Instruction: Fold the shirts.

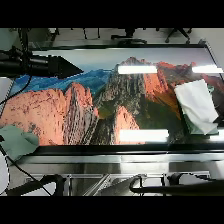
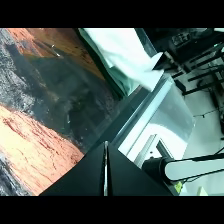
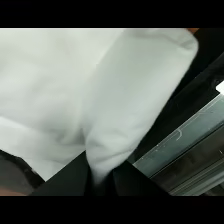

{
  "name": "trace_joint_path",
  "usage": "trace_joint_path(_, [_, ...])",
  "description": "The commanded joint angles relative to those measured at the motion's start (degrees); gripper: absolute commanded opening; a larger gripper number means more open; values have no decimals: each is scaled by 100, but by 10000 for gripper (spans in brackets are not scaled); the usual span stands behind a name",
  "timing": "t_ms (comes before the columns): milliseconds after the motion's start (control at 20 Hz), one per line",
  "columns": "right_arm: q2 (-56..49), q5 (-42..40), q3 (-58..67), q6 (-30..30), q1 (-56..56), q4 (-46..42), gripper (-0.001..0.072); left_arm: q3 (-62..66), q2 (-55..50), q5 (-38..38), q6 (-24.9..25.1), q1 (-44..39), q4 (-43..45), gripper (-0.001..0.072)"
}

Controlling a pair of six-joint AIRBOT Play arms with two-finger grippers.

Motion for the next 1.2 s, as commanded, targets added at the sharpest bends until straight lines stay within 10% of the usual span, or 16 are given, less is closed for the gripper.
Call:
trace_joint_path(0, [-153,-608,-754,26,-2,103,422,0,-4,61,4,-4,0,19])
trace_joint_path(50, [-212,-507,-688,-170,-2,240,690,0,-4,96,4,-4,0,19])
trace_joint_path(300, [-256,-81,1075,-551,9,1080,691,2,0,413,7,48,-7,19])
trace_joint_path(500, [-247,109,2420,-551,20,1928,487,232,120,450,107,511,7,17])
trace_joint_path(600, [-175,177,2474,-640,46,2601,166,2,498,363,109,831,20,16])
trace_joint_path(700, [-98,153,2444,-837,525,2597,37,-621,1029,175,127,1067,50,17])
trace_joint_path(1150, [1740,-2044,-1353,-1086,5097,1329,21,-4970,3799,846,138,588,1338,17])
